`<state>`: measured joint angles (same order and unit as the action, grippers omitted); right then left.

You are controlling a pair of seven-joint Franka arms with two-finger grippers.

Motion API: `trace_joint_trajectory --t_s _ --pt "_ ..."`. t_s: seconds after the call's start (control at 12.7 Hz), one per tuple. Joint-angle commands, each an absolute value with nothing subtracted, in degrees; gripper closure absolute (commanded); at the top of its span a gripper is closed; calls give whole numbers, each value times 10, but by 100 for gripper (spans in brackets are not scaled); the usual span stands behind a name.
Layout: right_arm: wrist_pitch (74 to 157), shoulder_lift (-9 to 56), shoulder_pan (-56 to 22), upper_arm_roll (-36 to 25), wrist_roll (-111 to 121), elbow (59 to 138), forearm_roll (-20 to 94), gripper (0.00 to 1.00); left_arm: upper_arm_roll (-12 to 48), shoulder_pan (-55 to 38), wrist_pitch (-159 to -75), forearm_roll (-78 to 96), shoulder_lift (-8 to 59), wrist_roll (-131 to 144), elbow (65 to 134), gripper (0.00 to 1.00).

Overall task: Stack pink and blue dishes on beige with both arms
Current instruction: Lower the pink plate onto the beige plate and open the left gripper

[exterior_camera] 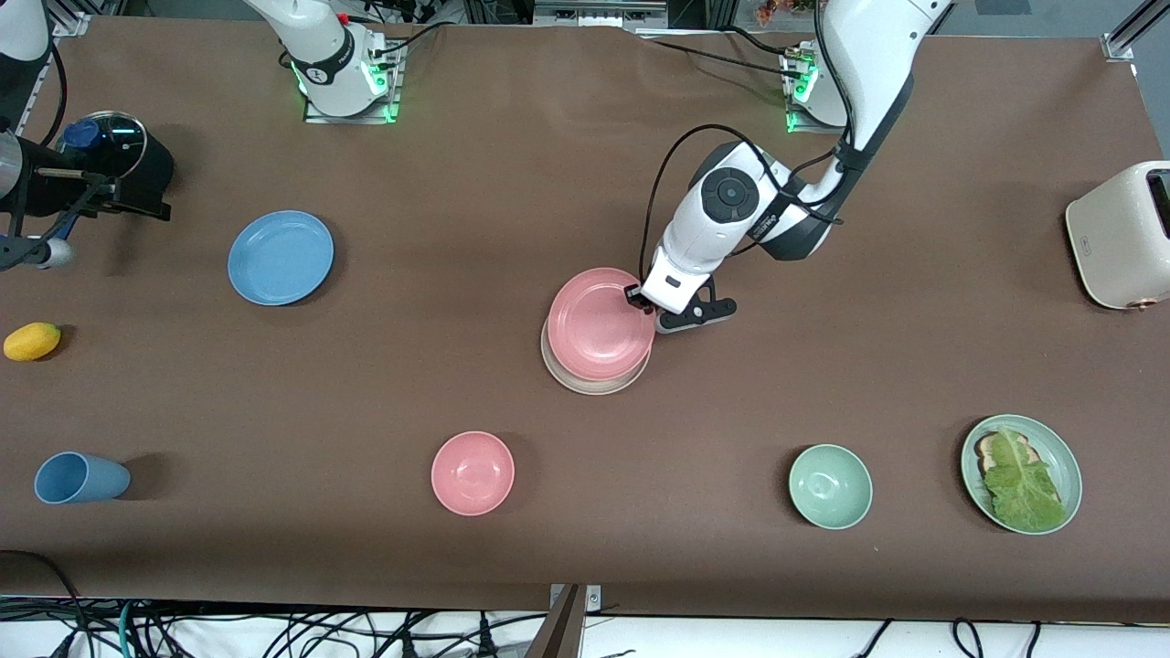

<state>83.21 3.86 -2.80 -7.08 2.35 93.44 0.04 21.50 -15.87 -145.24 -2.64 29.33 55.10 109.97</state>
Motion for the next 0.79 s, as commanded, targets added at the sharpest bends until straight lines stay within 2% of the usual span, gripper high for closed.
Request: trace_joint_trajectory --t_s 0.0,0.39,0.55,0.71 --pt "822 37 -26 -71 26 927 0 0 209 -167 -1455 -47 315 573 1068 100" --pt "820 37 -26 -71 26 928 0 0 205 -166 -1454 -47 333 571 1045 100" --pt "819 37 -26 -72 26 928 0 0 199 -166 -1455 -48 339 564 1036 90" --pt "818 37 -26 -72 26 928 0 0 198 -165 -1454 -48 347 564 1027 60"
